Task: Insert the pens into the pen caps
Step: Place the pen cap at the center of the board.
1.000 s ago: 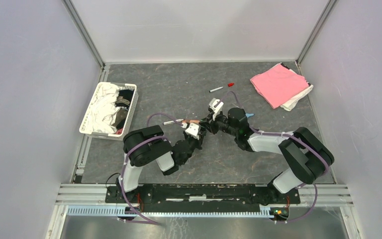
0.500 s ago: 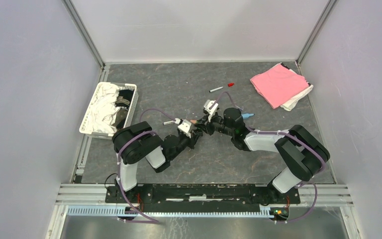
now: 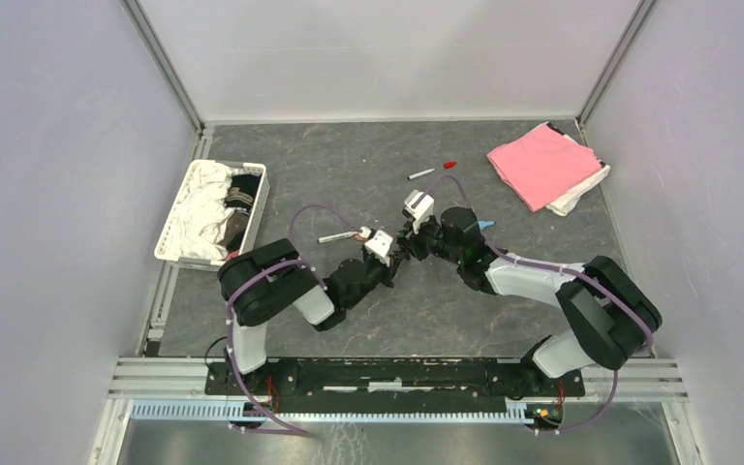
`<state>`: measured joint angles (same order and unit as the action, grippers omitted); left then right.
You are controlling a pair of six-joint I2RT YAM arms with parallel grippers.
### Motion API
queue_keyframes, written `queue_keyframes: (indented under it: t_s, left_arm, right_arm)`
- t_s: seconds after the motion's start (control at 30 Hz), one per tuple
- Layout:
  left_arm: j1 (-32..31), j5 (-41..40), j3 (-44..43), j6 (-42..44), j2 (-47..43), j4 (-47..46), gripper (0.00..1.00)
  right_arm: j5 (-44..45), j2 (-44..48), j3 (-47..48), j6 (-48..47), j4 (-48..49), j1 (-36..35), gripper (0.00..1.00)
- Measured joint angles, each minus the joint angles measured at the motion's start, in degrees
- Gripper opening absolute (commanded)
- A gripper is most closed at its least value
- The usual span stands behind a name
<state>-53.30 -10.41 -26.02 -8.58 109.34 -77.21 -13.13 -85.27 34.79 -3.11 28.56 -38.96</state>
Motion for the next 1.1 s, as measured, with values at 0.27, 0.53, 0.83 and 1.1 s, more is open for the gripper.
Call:
queue_keyframes:
  t_s: [0.27, 0.53, 0.83, 1.1]
  left_arm:
    - [-2.56, -4.61, -3.04, 0.26, -0.59, -0.11, 0.12]
    - [-2.03, -2.38, 2.93, 0.24, -8.39, -0.26, 0.34]
    - [5.55, 12.28, 2.97, -0.33, -8.44, 5.77, 0.57]
    - [10.51, 22.29, -5.88, -1.57, -7.5, 18.47, 0.6]
  right_arm:
    - [-1.68, -1.84, 1.6, 0.28, -0.63, 2.4, 0.0]
    - [-7.04, -1.42, 1.62, 2.54, -1.4, 8.22, 0.0]
    - [-17.16, -1.16, -0.07, 6.54, -0.81, 15.74, 0.0]
    - [-23.78, -3.1, -2.47, 10.69, -0.22, 18.8, 0.0]
